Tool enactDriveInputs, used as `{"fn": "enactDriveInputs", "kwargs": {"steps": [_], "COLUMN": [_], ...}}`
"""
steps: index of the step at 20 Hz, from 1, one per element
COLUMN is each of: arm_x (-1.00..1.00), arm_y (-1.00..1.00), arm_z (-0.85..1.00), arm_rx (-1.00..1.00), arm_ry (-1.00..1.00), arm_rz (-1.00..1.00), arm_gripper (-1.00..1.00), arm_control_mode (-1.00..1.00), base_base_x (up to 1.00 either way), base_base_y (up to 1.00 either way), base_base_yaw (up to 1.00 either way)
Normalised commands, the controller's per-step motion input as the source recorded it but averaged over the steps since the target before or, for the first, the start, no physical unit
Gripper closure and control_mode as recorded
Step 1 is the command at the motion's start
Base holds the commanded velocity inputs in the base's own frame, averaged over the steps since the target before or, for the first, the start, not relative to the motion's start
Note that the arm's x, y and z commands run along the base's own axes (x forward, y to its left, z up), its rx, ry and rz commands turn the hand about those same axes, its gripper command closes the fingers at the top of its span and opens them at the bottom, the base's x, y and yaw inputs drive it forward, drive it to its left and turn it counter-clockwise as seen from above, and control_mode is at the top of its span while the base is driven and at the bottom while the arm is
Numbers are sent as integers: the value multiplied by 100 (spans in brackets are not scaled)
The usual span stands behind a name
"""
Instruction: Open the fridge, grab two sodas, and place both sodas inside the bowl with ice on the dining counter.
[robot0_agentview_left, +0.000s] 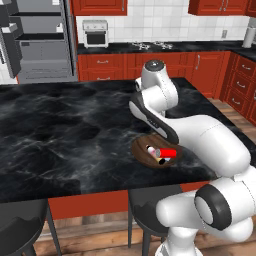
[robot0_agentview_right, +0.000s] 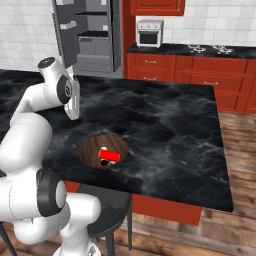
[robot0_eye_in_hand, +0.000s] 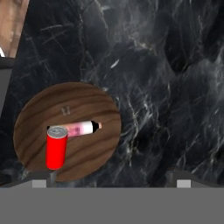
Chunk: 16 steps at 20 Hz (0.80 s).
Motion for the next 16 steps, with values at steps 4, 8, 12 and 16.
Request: {"fn": "enactDriveInputs", "kwargs": {"steps": [4, 8, 12, 16], "arm_x": [0, -2, -27, -42], "arm_y": [0, -1, -16, -29], "arm_z": [0, 0, 5, 10], "arm_rx": [0, 1, 8, 12], "arm_ry": [0, -4, -16, -21], "arm_rz": [0, 0, -1, -4], "arm_gripper": [-100, -100, -100, -100], "arm_control_mode": [-100, -100, -100, -100], "base_base_x": [0, 0, 0, 0], "base_base_y": [0, 0, 0, 0], "base_base_yaw": [0, 0, 0, 0]}}
